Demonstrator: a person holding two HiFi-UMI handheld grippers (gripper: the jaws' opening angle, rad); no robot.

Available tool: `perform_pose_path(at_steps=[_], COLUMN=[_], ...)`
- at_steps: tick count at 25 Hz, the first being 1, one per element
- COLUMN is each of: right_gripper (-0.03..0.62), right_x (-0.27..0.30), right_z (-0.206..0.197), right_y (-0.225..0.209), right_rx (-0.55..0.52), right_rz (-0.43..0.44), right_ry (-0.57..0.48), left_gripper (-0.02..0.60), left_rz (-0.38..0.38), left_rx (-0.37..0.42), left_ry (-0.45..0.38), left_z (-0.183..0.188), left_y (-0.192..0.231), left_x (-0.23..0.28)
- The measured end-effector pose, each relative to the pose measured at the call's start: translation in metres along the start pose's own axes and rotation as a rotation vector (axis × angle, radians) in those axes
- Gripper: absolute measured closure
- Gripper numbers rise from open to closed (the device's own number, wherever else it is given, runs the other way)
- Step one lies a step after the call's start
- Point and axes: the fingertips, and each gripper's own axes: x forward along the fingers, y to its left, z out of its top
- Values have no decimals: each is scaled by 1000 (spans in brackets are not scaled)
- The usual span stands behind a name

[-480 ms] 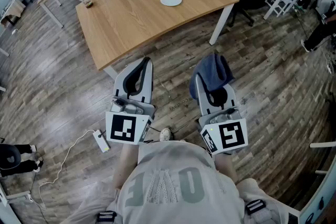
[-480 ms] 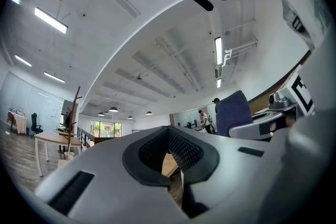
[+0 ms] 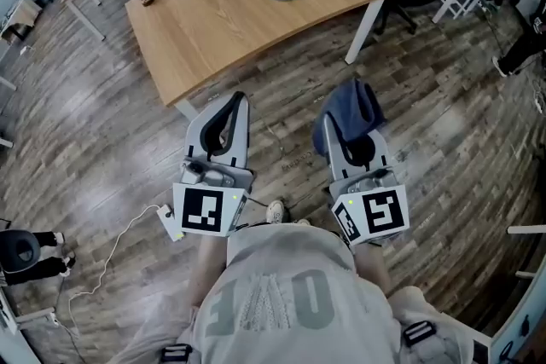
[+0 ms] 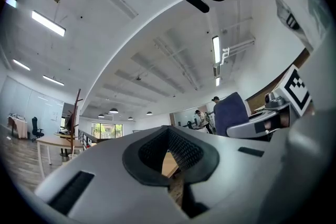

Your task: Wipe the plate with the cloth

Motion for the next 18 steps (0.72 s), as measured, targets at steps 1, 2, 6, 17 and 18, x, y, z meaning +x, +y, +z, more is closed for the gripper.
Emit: perform_pose_path(at_steps=[1, 2, 6, 17, 18], right_gripper=[542, 542, 542, 542, 542], right_x=[2, 4, 15, 18, 19], right_z=[0, -1, -7, -25, -26], right_y=[3, 7, 24, 34, 29], right_rx=[-1, -2, 14, 14, 8], right_rz=[5, 11, 31, -4, -13], right_ry=[0, 1, 27, 106, 107], left_gripper=[574, 574, 574, 574, 574], left_rz=[9, 17, 38, 117, 117], left_rx=[2, 1, -22, -68, -67], left_ry=[0, 1, 8, 65, 56], left_z=[-1, -2, -11, -55, -55], left_y=[5, 10, 32, 84, 86], left_x=[-3, -7, -23, -23, -19])
